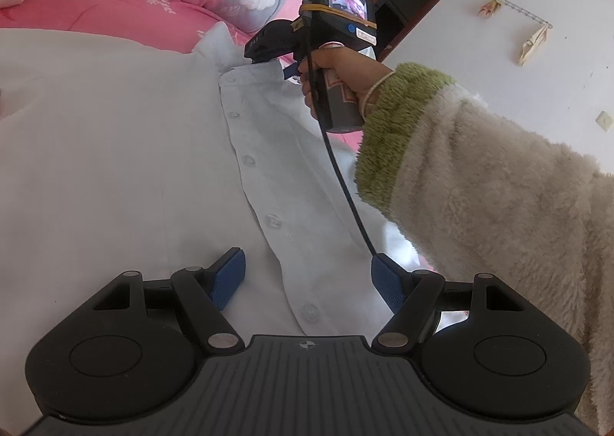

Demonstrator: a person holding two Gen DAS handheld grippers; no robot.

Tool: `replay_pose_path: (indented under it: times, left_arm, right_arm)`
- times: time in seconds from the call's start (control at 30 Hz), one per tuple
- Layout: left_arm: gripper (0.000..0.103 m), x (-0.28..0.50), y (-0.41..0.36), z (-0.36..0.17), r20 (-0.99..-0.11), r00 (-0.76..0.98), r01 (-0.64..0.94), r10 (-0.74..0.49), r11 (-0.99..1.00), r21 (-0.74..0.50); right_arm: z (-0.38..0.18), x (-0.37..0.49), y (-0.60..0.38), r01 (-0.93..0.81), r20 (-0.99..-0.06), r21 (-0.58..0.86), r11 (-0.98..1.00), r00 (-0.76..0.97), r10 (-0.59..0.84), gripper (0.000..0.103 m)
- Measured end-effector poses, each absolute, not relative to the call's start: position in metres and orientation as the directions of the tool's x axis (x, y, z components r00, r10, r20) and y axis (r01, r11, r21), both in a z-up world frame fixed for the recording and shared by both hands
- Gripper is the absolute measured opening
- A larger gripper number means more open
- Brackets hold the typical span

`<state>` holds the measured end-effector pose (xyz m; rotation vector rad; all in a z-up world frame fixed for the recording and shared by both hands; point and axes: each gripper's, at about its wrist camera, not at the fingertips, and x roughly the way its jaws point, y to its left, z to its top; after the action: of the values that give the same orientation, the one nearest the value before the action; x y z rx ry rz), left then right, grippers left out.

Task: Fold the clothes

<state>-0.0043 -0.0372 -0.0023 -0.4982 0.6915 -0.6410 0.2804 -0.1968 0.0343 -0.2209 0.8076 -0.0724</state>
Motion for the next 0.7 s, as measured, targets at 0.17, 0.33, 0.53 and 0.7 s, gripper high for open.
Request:
replay_pose_path:
  times: [0.17, 0.33, 0.53, 0.7]
  left_arm:
    - [0.073, -0.005, -0.037, -0.002, -0.422, 0.597, 0.37, -0.682, 0.701, -0.61]
    - [0.073, -0.008, -0.038, -0.001, -0.422, 0.598, 0.369, -0.681, 0.702, -0.609]
    - [0.073, -0.008, -0.037, -0.002, -0.422, 0.597, 0.37, -0.682, 0.701, -0.61]
    - [0.073, -0.007, -0.035, -0.002, -0.422, 0.596, 0.37, -0.683, 0.7, -0.611]
  right_arm:
    - [0.029, 0.288, -0.202, 0.01, -0.738, -0.164, 0.986, 0.663, -0.129, 0.046]
    - [0.03, 0.286, -0.2, 0.003, -0.715, -0.184, 0.983, 0.686, -0.135, 0.041]
    - [0.056, 0.272, -0.223, 0.053, -0.638, 0.005, 0.999, 0.769, -0.037, 0.027]
    - [0.08, 0.252, -0.236, 0.012, -0.582, 0.136, 0.991, 0.81, 0.07, 0.028]
